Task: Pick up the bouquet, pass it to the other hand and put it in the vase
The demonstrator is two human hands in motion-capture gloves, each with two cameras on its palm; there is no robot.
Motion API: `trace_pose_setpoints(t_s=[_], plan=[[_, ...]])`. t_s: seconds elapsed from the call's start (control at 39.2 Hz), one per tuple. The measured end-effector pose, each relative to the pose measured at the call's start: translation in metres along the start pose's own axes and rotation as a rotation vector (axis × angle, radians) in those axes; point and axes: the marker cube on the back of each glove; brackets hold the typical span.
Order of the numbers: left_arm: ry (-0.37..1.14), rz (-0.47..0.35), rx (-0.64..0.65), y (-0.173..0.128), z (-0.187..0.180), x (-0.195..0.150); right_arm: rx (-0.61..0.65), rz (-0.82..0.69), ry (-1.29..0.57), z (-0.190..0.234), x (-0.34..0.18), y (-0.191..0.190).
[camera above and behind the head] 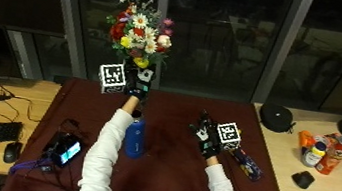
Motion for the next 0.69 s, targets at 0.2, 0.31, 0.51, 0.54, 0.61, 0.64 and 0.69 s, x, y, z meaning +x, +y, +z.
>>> trace_pose_setpoints(t_s=[0.2, 0.31, 0.51, 0.54, 0.61, 0.64, 0.69], plan=[[-0.029, -0.142, 0.025, -0.004, -0.019, -0.029, -0.026, 0.079, -0.091, 0.002, 0.007, 0.012], [-0.007, -0.088, 0.034, -0.003, -0.026, -0.031, -0.021, 0.093, -0.091, 0.000, 0.012, 0.018], [-0.047, -0.182, 0.026, 0.002, -0.030, -0.050, 0.001, 0.104, -0.085, -0.005, 0.020, 0.019], [-0.048, -0.186, 0.023, 0.002, -0.030, -0.051, 0.002, 0.096, -0.083, -0.005, 0.022, 0.018], [-0.039, -0.194, -0.012, 0.007, -0.030, -0.054, -0.001, 0.073, -0.075, -0.008, 0.029, 0.016], [-0.033, -0.201, -0.048, 0.010, -0.030, -0.057, -0.003, 0.075, -0.073, -0.008, 0.029, 0.017], [-0.016, -0.233, -0.199, 0.025, -0.032, -0.069, -0.007, 0.096, -0.068, -0.007, 0.029, 0.019]])
